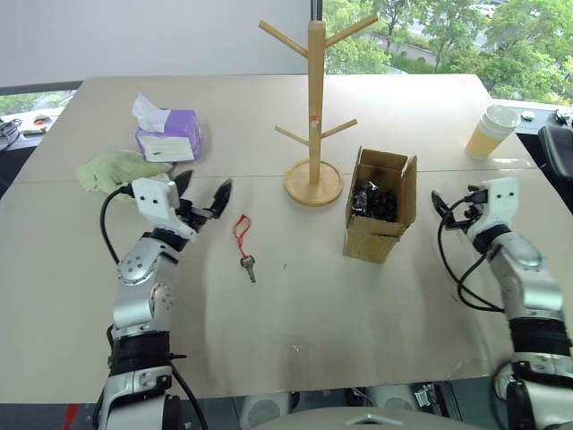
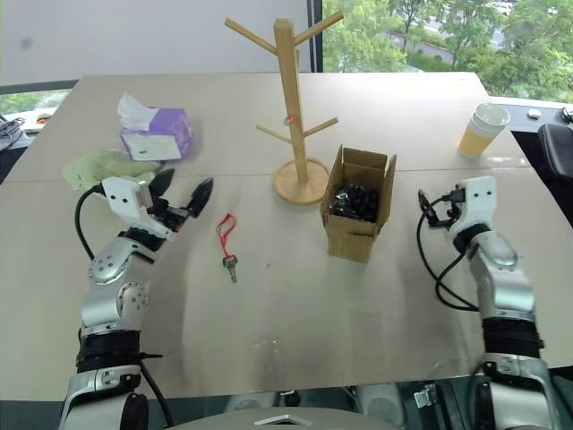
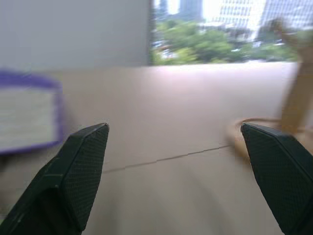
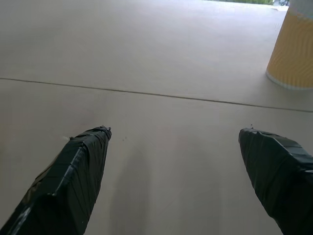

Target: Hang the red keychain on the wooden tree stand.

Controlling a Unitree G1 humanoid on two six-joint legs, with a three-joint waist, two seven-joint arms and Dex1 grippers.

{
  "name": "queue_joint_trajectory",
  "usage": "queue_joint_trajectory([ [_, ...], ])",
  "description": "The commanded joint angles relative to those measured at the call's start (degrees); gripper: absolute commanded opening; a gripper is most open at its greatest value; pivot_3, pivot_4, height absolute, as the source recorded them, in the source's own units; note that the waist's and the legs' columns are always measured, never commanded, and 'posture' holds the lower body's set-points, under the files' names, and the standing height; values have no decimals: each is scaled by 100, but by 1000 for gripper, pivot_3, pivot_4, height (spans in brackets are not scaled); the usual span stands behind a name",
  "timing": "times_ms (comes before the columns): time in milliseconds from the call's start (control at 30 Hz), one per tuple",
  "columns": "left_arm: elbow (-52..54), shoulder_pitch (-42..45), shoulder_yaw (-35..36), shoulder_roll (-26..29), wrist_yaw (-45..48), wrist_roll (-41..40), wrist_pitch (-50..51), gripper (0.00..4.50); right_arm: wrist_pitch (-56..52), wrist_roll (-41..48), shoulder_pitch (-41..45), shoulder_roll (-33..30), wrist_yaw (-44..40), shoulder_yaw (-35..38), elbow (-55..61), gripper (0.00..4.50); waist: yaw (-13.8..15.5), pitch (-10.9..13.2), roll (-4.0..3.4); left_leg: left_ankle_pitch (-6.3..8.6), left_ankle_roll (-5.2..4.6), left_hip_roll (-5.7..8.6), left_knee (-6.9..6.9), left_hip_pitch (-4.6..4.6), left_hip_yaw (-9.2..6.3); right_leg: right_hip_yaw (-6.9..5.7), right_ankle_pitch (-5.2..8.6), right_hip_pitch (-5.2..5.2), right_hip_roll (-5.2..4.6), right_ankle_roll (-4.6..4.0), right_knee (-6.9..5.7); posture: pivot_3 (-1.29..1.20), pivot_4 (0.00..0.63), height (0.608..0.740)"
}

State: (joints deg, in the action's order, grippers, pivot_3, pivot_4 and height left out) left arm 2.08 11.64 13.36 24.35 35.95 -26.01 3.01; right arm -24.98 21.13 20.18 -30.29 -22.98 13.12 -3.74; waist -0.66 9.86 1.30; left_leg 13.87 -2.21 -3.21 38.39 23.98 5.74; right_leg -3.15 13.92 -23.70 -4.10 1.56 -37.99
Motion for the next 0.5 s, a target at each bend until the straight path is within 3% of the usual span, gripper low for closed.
queue_joint_trajectory([
  [33, 975, -429, -334, 275, 794, -359, 199, 4500, -1525, 695, 641, -801, -283, 330, 992, 4485, -21, -1, -5, 0, 0, 0, -3, -3, 1, 2, 0, 0, 1, 0, 0, 0, 150, 740],
  [167, 1653, -844, -499, 499, 1435, -766, 298, 4500, -3524, 1319, 1770, -1403, -56, 476, 1087, 4485, -29, -1, -6, 6, -9, -6, -16, -15, 0, 4, 3, 0, 13, -4, 1, 0, 150, 740],
  [300, 2342, -1124, -554, 569, 1776, -1036, 220, 4500, -6264, 1742, 3246, -1699, 114, 302, 1152, 4485, -4, 1, -10, 16, -26, -6, -15, -10, -1, 4, 3, -2, 6, -6, 2, 0, 150, 740],
  [400, 2666, -1367, -707, 584, 2030, -939, -15, 4500, -6752, 2443, 4013, -1805, 353, 39, 828, 4485, 18, 0, -9, 18, -29, -3, -14, -4, -5, 1, 3, -1, 0, -6, 10, 0, 150, 740],
  [500, 2758, -1500, -760, 562, 2039, -912, -37, 4500, -6752, 3352, 4471, -1926, 1105, -205, 259, 4485, -1, 1, -10, 25, -42, 4, -7, 4, 3, 6, 2, -5, -4, -5, 13, 0, 150, 740],
])
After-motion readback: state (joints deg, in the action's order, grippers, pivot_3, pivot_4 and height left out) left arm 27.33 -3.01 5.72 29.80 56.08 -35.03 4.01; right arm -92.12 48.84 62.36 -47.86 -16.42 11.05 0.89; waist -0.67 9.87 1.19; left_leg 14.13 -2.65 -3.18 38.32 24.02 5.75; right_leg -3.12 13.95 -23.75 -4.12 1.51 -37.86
